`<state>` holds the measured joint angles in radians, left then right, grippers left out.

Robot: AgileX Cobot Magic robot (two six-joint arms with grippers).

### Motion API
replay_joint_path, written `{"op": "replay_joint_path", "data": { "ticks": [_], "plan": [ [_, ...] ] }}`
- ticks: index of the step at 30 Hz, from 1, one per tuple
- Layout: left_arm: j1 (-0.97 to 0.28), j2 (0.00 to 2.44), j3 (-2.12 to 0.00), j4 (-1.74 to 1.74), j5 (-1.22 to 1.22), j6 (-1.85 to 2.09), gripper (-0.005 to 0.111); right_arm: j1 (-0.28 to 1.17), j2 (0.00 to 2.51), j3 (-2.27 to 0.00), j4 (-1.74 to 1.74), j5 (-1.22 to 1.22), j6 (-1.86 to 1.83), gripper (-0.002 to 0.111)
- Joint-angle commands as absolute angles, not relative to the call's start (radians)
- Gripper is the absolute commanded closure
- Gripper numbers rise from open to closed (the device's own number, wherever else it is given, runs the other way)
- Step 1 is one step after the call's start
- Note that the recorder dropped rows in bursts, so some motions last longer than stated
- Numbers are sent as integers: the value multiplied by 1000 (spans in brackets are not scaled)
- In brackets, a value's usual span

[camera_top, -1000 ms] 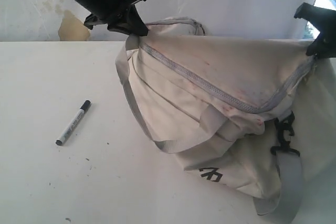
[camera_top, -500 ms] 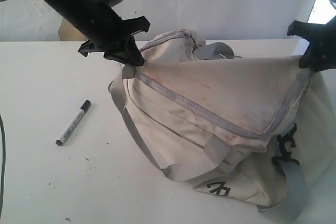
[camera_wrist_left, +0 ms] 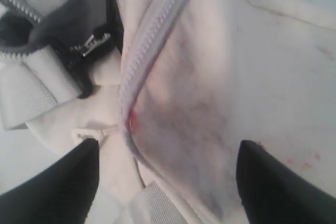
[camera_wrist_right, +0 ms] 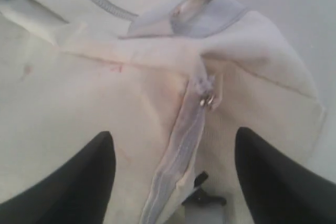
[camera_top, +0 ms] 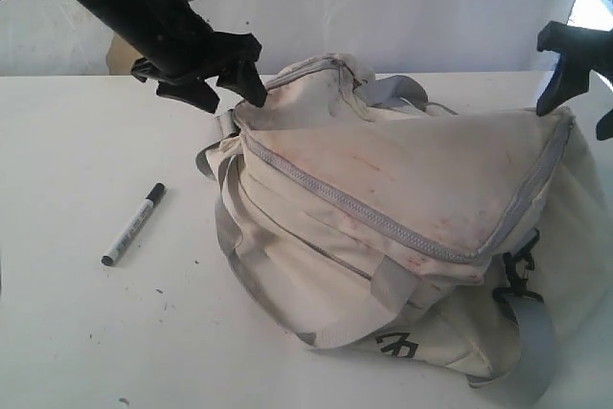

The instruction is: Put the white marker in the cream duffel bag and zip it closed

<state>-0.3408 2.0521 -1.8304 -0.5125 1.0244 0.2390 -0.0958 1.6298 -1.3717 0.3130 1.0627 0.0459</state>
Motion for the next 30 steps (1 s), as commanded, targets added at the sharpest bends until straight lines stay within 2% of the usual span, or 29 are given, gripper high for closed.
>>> {"op": "replay_joint_path", "data": {
  "ticks": [1,13,30],
  "plan": [
    [-339,2038,-1878,-506,943,243,25,-101,1618,-1372,348,1191,41,47],
    [-325,2237,-2114,-540,1049,239,28,-101,1618,-1223,388,1181,50,53],
    [-323,2355,-2164,-649,949,269,28,-101,1618,-1019,565,767,-86,53]
  ]
}}
